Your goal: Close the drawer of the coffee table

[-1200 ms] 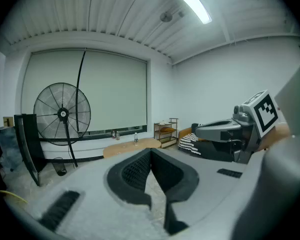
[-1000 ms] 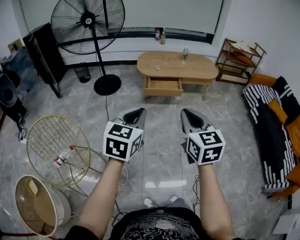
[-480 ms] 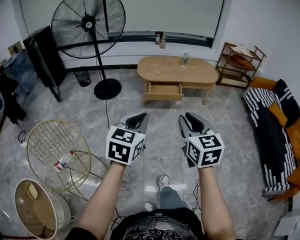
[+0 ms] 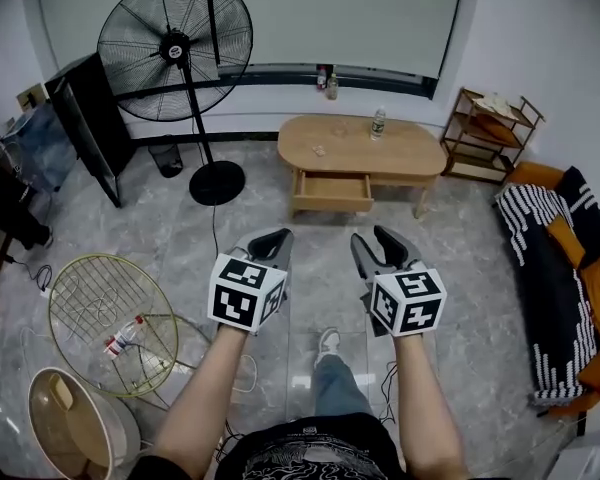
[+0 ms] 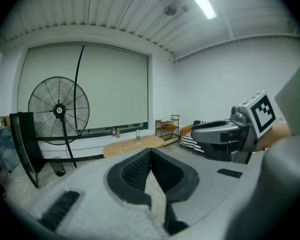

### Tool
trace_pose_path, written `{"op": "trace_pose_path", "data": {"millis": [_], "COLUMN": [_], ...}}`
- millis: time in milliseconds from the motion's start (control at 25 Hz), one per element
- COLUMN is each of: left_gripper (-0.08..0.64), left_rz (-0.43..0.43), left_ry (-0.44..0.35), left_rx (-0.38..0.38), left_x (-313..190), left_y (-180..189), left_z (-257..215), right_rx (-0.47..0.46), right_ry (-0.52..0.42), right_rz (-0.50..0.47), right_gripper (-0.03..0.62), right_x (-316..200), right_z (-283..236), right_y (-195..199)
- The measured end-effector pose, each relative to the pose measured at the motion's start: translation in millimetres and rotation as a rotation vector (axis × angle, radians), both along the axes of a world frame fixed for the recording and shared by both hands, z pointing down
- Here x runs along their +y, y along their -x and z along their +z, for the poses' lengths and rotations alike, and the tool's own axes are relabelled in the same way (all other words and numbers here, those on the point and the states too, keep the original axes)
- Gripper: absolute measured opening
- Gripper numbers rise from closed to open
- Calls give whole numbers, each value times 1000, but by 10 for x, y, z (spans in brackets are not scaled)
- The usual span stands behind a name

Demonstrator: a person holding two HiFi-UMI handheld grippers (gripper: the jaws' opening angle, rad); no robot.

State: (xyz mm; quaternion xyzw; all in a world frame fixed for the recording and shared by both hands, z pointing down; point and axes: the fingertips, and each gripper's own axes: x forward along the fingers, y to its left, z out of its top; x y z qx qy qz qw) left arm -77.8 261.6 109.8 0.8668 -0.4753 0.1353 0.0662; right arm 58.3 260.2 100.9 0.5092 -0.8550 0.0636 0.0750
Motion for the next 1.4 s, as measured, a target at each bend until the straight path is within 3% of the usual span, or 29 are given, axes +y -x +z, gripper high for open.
{"op": "trace_pose_path", "data": {"millis": [760,1160,1400], "left_gripper": [5,5,5], "left_rz": [-55,-62,-76], "left_ry": [48,46,48], "left_rx": [-68,-157,-160], "left_x": [-2784,-3336,-3580], "left_y": [-435,-505,-540], "left_z": [236,271,406], "right_rx": [-24,-77,-84], "right_ry": [55,46,54], "right_rz": [-79,-110,-96], "right_gripper": [252,279,287], "right_x": [-2874,-3509,-3756], "right_z": [279,378,518], "right_y": [-437,-403,-505]}}
